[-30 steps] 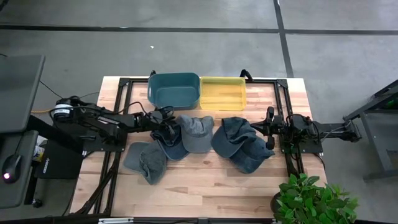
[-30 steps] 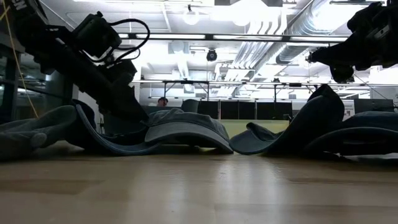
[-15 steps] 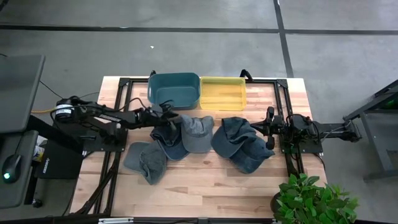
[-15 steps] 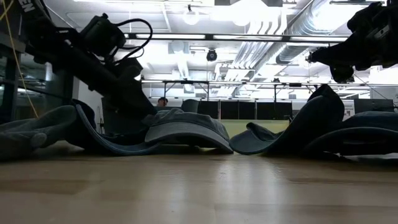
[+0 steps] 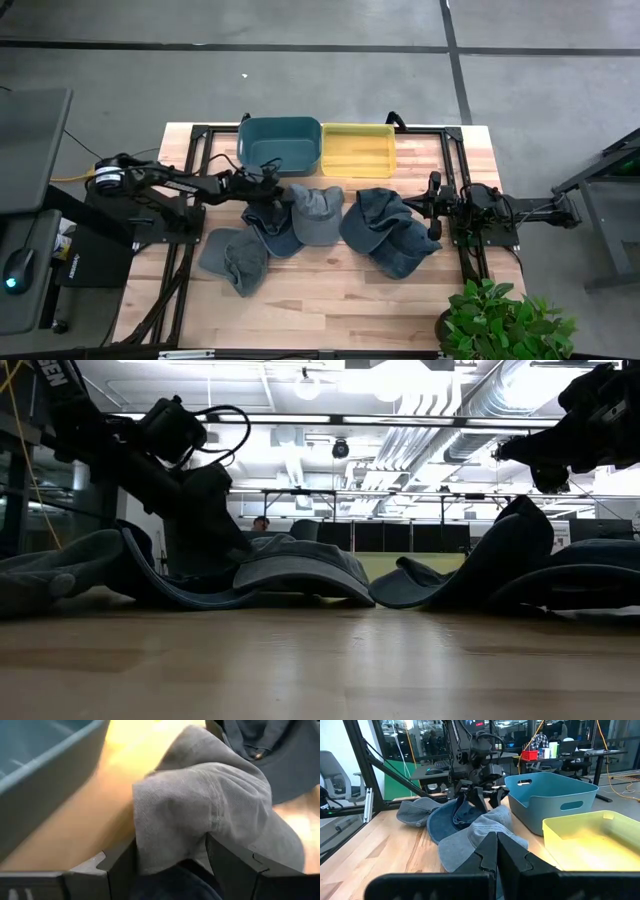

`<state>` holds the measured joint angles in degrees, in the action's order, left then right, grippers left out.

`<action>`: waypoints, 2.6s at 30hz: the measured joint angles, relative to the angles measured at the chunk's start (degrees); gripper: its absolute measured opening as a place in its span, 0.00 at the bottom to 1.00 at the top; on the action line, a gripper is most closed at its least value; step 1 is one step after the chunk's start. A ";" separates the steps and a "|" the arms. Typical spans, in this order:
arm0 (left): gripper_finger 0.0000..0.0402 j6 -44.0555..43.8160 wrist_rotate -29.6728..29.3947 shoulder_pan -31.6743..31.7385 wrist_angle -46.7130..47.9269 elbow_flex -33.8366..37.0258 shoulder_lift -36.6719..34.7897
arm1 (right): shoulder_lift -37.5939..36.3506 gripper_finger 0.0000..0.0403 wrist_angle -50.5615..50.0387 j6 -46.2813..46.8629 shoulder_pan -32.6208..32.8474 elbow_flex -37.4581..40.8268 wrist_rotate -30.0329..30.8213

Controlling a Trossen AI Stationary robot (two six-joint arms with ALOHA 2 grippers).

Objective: Pick & Place hat
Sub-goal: Put the top gray cap into the yellow bin

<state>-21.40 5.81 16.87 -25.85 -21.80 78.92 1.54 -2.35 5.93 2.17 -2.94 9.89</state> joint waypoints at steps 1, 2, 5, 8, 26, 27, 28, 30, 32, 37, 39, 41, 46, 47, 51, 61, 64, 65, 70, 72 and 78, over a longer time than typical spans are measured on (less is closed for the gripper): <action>0.56 -0.76 0.44 0.00 -0.40 -0.02 0.47 | 0.00 0.00 0.00 0.02 0.02 0.00 -0.02; 0.56 -1.42 1.00 0.02 -0.83 -0.04 1.03 | 0.00 0.00 0.00 0.02 0.01 0.00 0.00; 0.51 -3.72 1.65 0.02 -2.96 -0.02 2.97 | 0.00 0.00 0.00 0.01 0.00 0.00 0.00; 0.42 -4.62 2.42 0.02 -5.06 -0.14 3.12 | 0.00 0.00 0.00 0.00 0.02 0.00 0.00; 0.02 -4.50 12.78 0.02 5.24 -9.36 2.92 | -0.02 0.00 0.00 0.02 0.02 0.00 -0.02; 0.01 -4.49 13.37 0.02 6.96 -10.06 2.71 | 0.00 0.00 0.00 0.01 0.01 0.00 0.00; 0.01 -4.42 13.51 0.02 8.61 -10.84 2.51 | 0.00 0.00 0.00 0.01 0.00 0.00 0.00; 0.01 -3.77 13.59 0.02 12.00 -12.58 1.76 | 0.00 0.00 0.00 0.00 0.02 0.00 0.00; 0.01 -2.06 13.55 0.02 15.31 -14.57 0.63 | 0.00 0.00 0.00 0.02 0.02 0.00 0.00; 0.01 2.59 12.82 0.02 28.53 -20.93 -1.72 | -0.01 0.00 0.49 0.05 0.00 0.00 2.52; 0.01 4.54 12.78 0.02 34.18 -23.57 -2.29 | -0.01 0.00 0.49 0.07 0.01 0.00 4.20; 0.01 6.14 12.71 0.02 39.69 -25.77 -2.70 | 0.00 0.00 0.50 1.15 0.00 0.00 4.63; 0.01 8.49 12.80 0.02 46.86 -31.19 -3.15 | 0.00 0.00 0.65 8.41 0.00 0.00 3.23; 0.01 8.77 12.80 0.02 47.67 -32.05 -3.65 | -0.01 0.00 0.84 10.15 0.01 0.00 2.93; 0.01 9.27 12.96 0.00 47.25 -36.21 -4.20 | 0.00 0.00 0.92 16.18 0.02 0.00 2.36; 0.01 9.14 12.51 0.00 43.40 -45.17 -4.11 | 0.00 0.00 3.90 32.50 0.02 0.00 3.73; 0.01 9.16 12.51 0.00 40.30 -46.31 -4.11 | 0.00 0.00 7.32 32.96 0.01 0.00 3.42; 0.01 9.15 12.51 0.00 39.18 -46.45 -4.11 | 0.00 0.00 8.26 31.37 0.09 0.00 3.36; 0.01 9.04 9.10 0.00 33.22 -46.49 -4.11 | 0.88 0.00 12.70 21.44 0.92 0.00 2.87; 0.01 8.21 7.30 0.00 30.59 -46.49 -4.09 | 2.28 0.00 14.54 18.75 1.28 0.00 3.70; 0.01 7.43 2.56 0.00 23.33 -46.51 -4.07 | 10.09 0.00 20.64 20.01 1.79 -0.11 8.64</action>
<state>-13.97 8.37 16.86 -2.51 -68.31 74.85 11.63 18.29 25.94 3.97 -3.05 18.53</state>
